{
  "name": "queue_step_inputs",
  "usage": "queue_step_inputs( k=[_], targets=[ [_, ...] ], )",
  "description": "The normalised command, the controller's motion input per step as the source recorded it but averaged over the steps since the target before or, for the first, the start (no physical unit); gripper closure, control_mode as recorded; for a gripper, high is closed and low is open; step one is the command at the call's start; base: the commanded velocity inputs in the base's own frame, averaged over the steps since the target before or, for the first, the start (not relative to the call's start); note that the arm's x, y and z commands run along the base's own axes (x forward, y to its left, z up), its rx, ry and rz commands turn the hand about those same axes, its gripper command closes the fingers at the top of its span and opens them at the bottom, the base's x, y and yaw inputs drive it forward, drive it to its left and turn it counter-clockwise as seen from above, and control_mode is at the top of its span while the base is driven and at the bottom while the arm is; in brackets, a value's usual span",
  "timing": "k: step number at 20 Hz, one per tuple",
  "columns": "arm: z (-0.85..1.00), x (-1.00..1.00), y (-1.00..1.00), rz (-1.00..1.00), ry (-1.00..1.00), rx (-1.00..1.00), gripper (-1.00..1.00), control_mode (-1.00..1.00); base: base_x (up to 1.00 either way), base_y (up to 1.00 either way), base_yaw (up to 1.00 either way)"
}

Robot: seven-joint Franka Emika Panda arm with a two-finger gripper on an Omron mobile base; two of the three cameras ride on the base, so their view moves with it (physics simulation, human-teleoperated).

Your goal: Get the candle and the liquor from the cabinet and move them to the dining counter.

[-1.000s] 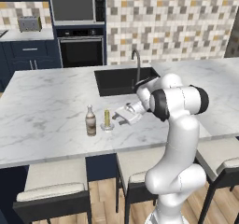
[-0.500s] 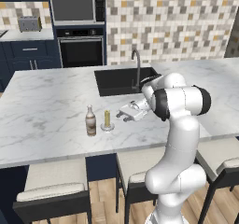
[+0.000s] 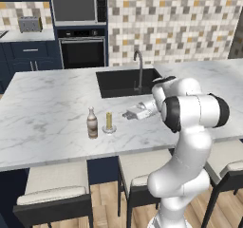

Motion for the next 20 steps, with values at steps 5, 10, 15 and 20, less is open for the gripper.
queue_step_inputs(
  k=[5,10,15,20],
  targets=[
    [0.28,-0.44,0.02,-0.3,0.07,-0.13,-1.0,-1.0,0.0,0.0,0.0],
    [0.36,-0.44,0.0,-0.21,0.2,-0.08,-1.0,-1.0,0.0,0.0,0.0],
    [0.37,-0.47,0.0,-0.16,0.26,-0.06,-1.0,-1.0,0.0,0.0,0.0],
    [0.34,-0.44,-0.01,-0.16,0.29,-0.09,-1.0,-1.0,0.0,0.0,0.0]
  ],
)
